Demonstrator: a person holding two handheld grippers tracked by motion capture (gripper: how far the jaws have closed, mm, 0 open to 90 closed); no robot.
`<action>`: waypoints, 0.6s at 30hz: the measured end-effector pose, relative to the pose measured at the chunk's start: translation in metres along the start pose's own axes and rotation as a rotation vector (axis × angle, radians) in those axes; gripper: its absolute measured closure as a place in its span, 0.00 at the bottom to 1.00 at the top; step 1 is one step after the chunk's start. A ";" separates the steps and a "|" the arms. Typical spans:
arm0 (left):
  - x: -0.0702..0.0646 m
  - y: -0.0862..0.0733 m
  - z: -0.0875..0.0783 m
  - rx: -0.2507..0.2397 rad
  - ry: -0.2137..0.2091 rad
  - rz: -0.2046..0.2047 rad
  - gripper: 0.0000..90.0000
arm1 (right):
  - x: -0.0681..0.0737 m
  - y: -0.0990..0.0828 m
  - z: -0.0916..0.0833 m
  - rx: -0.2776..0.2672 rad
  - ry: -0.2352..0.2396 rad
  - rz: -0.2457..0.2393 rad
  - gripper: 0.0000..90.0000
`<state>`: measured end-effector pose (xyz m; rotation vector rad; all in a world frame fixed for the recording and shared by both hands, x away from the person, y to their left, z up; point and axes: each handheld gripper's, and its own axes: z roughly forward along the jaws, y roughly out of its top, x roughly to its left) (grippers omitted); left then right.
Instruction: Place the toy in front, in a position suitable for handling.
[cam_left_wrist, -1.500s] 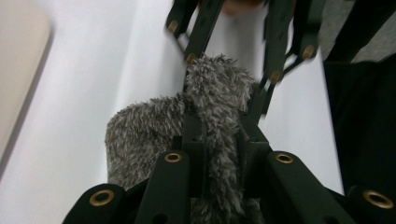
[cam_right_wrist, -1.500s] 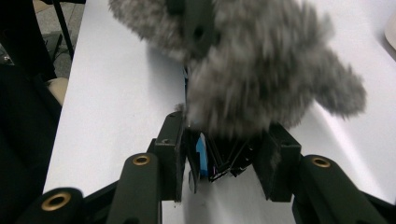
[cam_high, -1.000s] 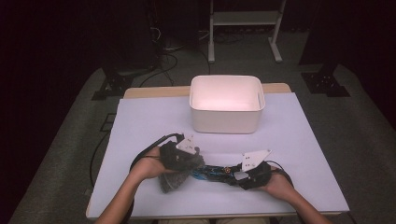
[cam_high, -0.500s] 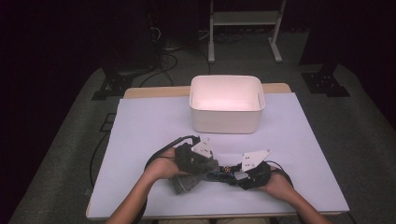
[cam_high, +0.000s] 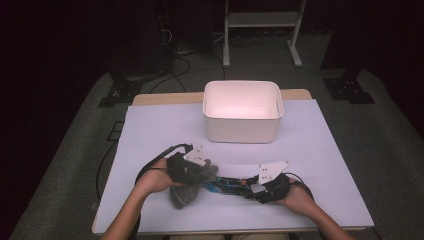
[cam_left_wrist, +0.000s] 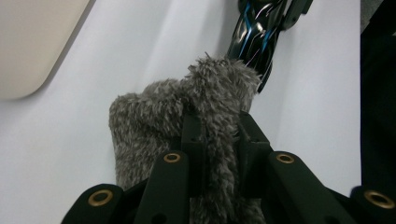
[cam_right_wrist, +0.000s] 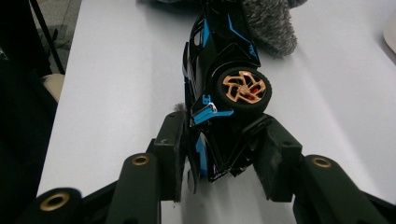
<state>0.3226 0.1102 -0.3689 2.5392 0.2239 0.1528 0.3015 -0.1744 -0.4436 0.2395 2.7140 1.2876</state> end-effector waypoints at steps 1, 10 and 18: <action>0.000 0.000 0.000 0.000 0.000 0.000 0.85 | 0.000 0.000 0.000 0.000 0.000 0.000 0.62; -0.010 0.038 0.025 -0.007 -0.057 0.089 0.85 | 0.000 0.000 0.000 0.003 -0.005 0.008 0.61; -0.009 0.029 0.018 -0.002 -0.054 0.075 0.84 | -0.001 -0.003 -0.001 0.015 -0.003 0.015 0.59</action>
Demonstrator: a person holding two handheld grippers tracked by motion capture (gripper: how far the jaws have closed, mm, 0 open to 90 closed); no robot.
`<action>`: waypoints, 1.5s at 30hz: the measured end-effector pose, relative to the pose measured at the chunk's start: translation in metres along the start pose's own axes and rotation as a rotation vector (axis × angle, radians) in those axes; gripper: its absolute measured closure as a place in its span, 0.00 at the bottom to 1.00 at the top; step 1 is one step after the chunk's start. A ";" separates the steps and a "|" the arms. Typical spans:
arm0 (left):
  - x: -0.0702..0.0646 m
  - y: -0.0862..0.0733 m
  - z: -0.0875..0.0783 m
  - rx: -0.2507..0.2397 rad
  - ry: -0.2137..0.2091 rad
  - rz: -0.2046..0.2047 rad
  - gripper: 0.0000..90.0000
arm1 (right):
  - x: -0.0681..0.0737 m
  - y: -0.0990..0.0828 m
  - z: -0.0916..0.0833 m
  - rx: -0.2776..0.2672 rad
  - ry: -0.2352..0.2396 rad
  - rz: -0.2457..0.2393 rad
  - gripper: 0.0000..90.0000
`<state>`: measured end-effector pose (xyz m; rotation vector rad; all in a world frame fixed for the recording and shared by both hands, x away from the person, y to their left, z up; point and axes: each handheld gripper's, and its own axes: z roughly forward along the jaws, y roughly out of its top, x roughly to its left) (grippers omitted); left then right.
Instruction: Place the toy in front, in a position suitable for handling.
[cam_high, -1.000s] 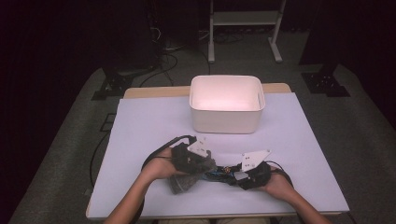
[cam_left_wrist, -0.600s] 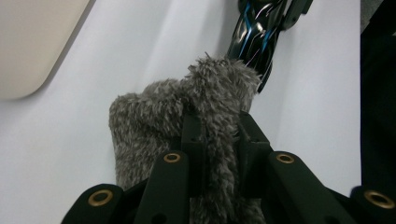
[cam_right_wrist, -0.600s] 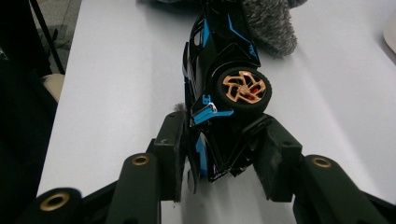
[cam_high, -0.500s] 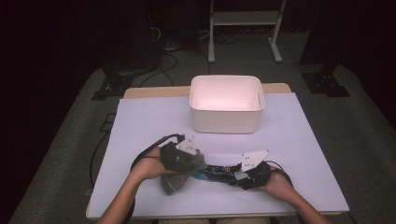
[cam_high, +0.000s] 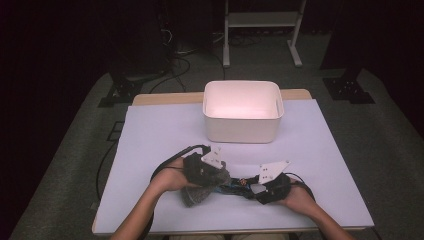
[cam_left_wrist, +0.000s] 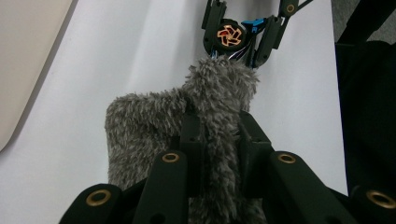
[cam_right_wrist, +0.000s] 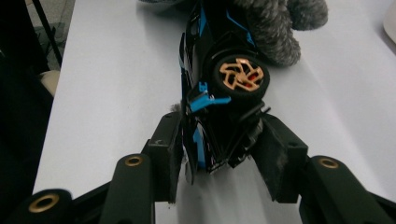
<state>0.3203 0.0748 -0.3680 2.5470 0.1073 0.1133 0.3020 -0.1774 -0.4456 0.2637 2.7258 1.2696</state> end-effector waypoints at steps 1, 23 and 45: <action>0.000 0.001 0.001 0.006 0.000 0.004 0.84 | 0.000 0.000 -0.001 -0.001 0.003 0.004 0.61; -0.007 0.054 0.036 0.020 -0.071 0.103 0.83 | 0.001 0.000 0.000 -0.013 0.010 0.012 0.63; -0.003 0.048 0.031 0.037 -0.043 0.094 0.83 | 0.000 0.001 0.003 -0.004 0.005 0.013 0.62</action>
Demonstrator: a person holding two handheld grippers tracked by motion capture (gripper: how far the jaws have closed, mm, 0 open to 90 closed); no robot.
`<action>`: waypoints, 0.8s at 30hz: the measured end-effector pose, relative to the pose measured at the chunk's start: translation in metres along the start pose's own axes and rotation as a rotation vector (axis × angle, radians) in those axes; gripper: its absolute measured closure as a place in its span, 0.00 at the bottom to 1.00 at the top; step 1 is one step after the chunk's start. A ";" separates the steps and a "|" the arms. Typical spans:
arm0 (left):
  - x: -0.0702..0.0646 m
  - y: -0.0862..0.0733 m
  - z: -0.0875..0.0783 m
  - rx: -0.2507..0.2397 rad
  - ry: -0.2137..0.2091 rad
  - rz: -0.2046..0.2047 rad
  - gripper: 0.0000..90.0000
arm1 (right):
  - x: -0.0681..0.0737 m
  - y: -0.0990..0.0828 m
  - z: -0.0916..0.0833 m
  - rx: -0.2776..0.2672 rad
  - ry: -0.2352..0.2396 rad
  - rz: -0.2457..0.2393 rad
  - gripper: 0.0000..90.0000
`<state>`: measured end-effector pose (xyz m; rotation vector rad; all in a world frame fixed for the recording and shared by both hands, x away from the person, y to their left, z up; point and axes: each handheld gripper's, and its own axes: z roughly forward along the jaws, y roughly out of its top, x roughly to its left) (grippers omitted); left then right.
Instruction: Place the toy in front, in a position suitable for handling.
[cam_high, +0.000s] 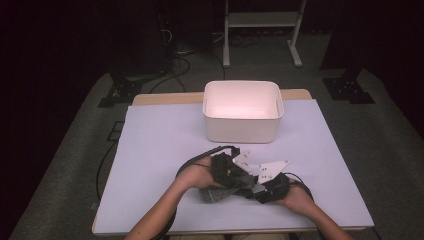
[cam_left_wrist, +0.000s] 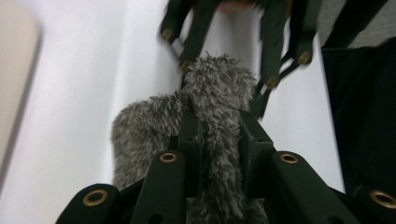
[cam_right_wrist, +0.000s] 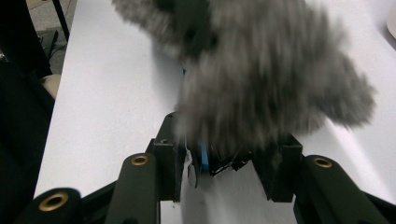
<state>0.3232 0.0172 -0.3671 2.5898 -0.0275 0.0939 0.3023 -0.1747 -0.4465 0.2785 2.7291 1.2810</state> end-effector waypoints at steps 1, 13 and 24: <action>0.001 -0.005 -0.003 0.003 0.007 -0.018 0.83 | 0.000 0.000 0.000 0.001 0.000 -0.001 0.62; 0.007 -0.068 -0.043 -0.017 0.069 -0.150 0.82 | 0.000 0.000 0.000 -0.001 0.001 -0.013 0.62; 0.011 -0.068 -0.040 -0.026 0.062 -0.159 0.82 | -0.006 0.011 0.012 0.002 0.013 0.008 0.48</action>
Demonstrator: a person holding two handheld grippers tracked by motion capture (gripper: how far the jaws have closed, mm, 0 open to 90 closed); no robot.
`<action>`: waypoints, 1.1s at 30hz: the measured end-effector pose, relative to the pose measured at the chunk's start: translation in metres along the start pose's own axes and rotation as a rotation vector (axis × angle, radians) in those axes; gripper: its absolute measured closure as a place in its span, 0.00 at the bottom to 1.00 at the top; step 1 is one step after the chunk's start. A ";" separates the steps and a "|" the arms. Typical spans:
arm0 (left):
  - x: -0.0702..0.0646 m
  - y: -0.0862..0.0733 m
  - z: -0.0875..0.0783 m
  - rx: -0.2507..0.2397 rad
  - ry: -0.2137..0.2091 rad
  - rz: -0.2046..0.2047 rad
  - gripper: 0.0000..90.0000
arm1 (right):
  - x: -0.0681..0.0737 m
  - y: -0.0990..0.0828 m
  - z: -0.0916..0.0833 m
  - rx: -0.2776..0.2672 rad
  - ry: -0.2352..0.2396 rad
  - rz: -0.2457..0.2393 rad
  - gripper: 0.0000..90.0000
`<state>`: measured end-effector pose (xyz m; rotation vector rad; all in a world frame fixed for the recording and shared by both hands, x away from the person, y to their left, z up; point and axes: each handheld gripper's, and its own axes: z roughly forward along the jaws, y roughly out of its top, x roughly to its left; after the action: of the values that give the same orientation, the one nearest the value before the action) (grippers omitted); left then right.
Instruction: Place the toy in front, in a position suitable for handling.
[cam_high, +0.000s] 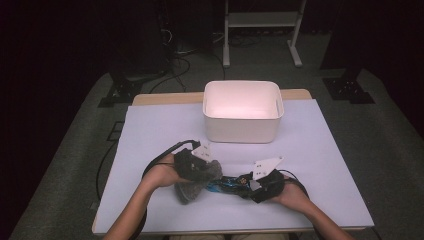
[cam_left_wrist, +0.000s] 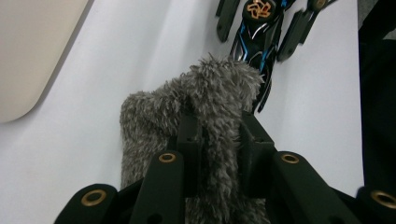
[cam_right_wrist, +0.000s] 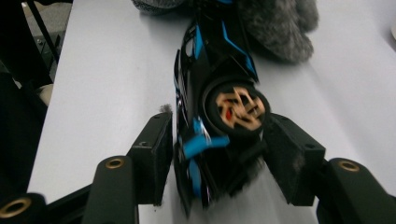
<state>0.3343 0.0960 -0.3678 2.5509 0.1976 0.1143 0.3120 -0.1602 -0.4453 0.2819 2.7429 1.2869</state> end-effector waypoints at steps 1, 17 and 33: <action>0.000 0.002 0.001 0.006 -0.001 0.006 0.82 | -0.001 0.002 0.002 0.002 0.002 -0.002 0.49; 0.021 0.024 0.009 0.047 0.001 0.008 0.82 | -0.035 0.016 0.009 0.056 0.028 -0.113 0.62; 0.006 0.013 0.009 0.026 -0.065 -0.002 0.82 | -0.023 0.009 -0.002 0.002 0.041 0.116 0.24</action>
<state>0.3425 0.0809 -0.3679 2.5762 0.1780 0.0280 0.3355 -0.1611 -0.4364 0.4250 2.7997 1.3315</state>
